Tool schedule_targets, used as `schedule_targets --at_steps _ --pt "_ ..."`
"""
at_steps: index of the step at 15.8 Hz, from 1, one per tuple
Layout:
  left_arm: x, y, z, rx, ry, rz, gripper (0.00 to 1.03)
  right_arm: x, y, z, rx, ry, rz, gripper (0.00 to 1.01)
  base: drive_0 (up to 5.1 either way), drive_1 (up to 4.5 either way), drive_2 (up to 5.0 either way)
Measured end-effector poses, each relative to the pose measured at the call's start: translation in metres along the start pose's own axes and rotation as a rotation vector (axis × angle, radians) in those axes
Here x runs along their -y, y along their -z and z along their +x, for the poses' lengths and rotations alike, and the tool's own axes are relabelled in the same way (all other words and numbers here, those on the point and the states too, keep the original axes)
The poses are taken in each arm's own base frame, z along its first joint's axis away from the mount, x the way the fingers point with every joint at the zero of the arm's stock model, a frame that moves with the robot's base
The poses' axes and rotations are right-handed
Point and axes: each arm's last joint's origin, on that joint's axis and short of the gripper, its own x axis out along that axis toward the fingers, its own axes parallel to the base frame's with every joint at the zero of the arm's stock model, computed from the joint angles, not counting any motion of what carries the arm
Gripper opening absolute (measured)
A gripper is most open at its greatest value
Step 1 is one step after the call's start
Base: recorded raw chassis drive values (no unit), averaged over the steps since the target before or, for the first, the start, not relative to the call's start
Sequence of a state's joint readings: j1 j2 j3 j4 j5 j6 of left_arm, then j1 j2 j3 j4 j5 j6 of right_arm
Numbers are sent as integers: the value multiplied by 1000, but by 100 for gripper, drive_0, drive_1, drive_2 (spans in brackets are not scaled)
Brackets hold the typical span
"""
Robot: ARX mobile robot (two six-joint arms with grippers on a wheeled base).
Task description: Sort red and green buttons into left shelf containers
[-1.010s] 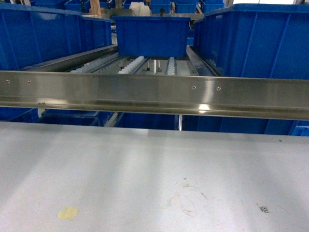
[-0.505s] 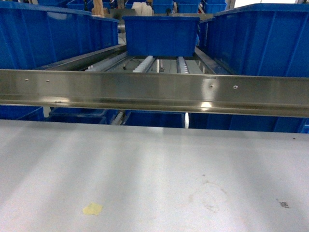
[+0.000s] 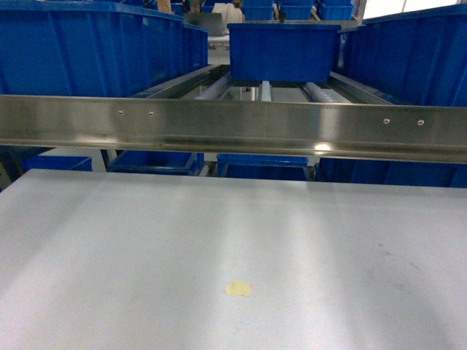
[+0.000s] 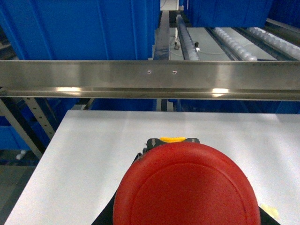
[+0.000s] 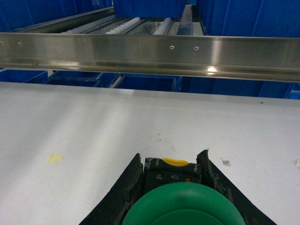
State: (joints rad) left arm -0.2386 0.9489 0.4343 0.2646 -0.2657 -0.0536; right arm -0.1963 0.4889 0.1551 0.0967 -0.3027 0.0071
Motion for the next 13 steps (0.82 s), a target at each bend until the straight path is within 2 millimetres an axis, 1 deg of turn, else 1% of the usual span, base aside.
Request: schedule_targets --at_steps 13 --pt "0 0 0 1 -1 0 24 0 0 0 -4 0 1 30 -467 95 381"
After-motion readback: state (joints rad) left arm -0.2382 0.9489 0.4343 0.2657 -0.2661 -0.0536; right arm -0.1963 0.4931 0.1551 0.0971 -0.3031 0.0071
